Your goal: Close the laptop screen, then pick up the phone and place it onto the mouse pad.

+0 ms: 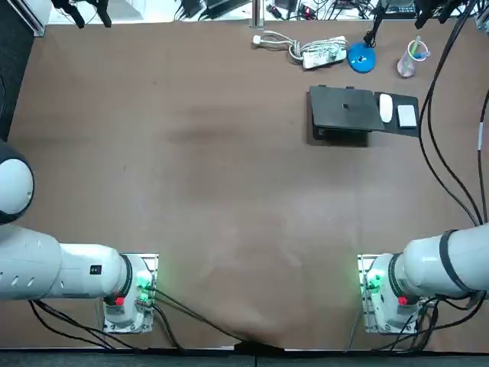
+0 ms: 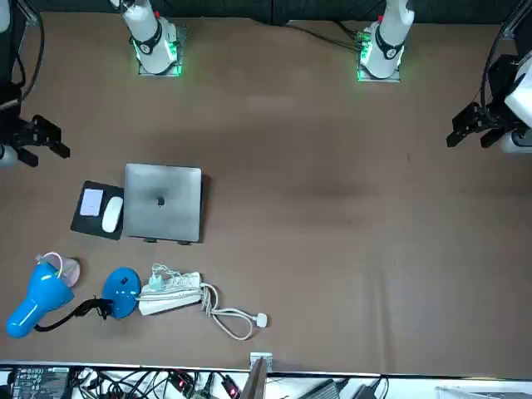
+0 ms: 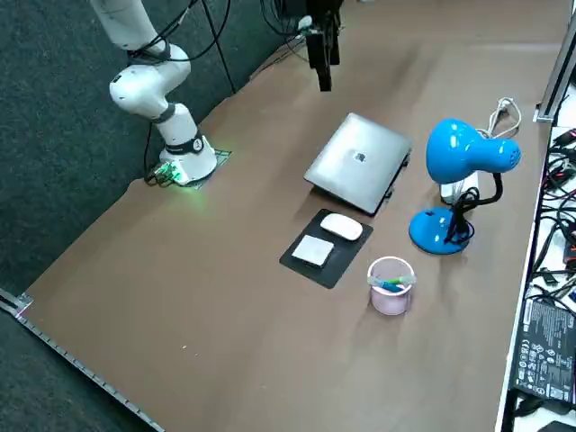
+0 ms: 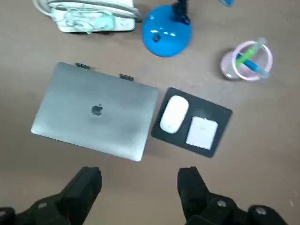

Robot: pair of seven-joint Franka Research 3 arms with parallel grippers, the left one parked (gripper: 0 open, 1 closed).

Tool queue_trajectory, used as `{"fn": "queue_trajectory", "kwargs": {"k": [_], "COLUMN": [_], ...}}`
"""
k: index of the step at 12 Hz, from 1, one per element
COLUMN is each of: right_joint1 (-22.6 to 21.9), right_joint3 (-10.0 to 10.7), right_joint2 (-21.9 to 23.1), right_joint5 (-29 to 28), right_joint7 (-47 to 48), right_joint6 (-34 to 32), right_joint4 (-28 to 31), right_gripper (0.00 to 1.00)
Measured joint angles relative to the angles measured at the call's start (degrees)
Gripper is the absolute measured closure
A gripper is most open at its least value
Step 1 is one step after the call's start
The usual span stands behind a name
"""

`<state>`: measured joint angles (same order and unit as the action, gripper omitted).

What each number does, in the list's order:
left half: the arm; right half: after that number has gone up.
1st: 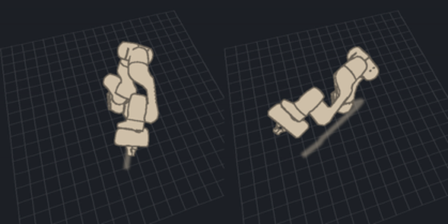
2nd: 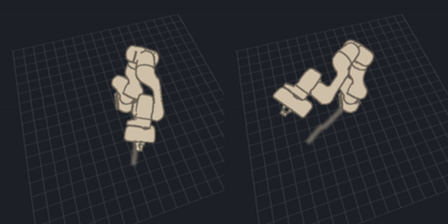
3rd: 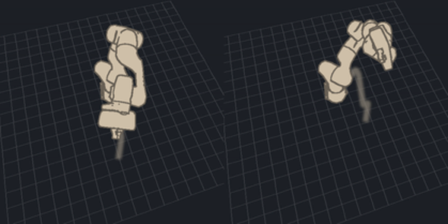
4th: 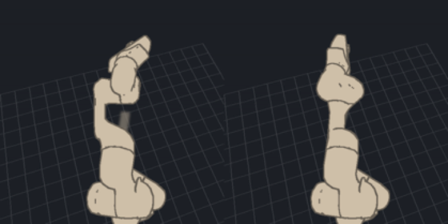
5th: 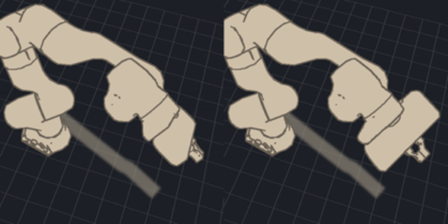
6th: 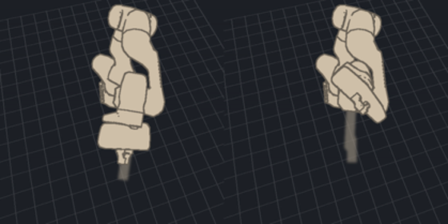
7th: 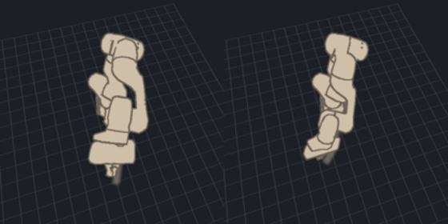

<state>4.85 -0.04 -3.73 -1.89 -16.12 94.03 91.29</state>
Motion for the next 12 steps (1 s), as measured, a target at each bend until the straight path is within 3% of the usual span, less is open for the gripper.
{"fn": "queue_trajectory", "kwargs": {"k": [3,7,12], "right_joint1": [-2.95,-8.57,-9.37], "right_joint3": [0.53,4.23,4.74], "right_joint2": [3.4,7.88,9.83], "right_joint5": [3.65,4.38,2.46], "right_joint7": [5.1,11.78,14.12], "right_joint6": [-0.37,-0.69,-0.79], "right_joint4": [2.43,6.57,8.04], "right_gripper": [0.0,0.0,0.0]}}
